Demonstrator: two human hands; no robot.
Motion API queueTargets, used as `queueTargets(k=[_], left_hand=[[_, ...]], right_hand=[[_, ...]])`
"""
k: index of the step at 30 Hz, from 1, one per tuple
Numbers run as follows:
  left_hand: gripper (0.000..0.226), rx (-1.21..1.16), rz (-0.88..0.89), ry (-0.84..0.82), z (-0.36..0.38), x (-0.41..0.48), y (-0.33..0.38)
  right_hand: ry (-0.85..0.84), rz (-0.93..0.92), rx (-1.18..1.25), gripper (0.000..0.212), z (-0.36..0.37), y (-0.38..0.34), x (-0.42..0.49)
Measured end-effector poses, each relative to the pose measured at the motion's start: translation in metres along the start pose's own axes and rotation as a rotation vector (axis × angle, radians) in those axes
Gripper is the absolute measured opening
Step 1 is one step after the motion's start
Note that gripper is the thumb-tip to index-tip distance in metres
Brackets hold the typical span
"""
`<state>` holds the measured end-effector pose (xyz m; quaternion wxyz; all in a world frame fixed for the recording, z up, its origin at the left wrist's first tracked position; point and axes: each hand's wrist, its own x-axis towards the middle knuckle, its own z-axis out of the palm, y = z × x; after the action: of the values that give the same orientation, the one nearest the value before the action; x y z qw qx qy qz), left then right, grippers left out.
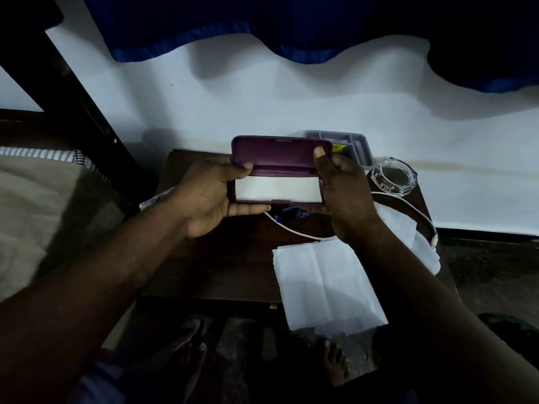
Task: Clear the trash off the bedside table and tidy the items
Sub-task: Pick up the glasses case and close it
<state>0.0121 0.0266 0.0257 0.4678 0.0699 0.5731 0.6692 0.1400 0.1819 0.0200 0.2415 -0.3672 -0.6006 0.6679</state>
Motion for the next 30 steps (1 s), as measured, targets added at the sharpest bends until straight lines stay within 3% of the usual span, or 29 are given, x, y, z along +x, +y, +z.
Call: queueTargets(k=[6,10,21,30], left_hand=[[0.026,-0.009,0.025,0.023,-0.003,0.002,-0.001],[0.034,0.0,0.043,0.004,-0.006,0.004,0.001],[0.042,0.051,0.061,0.054,-0.006,0.006,-0.002],[0.033,-0.013,0.03,0.026,-0.007,0.006,0.004]], right_hand=[[-0.144,0.124,0.033,0.012,-0.015,0.002,0.008],[-0.184,0.085,0.07,0.036,-0.019,0.003,0.012],[-0.028,-0.041,-0.125,0.033,-0.01,0.009,0.012],[-0.101,0.034,0.061,0.026,-0.01,0.006,0.013]])
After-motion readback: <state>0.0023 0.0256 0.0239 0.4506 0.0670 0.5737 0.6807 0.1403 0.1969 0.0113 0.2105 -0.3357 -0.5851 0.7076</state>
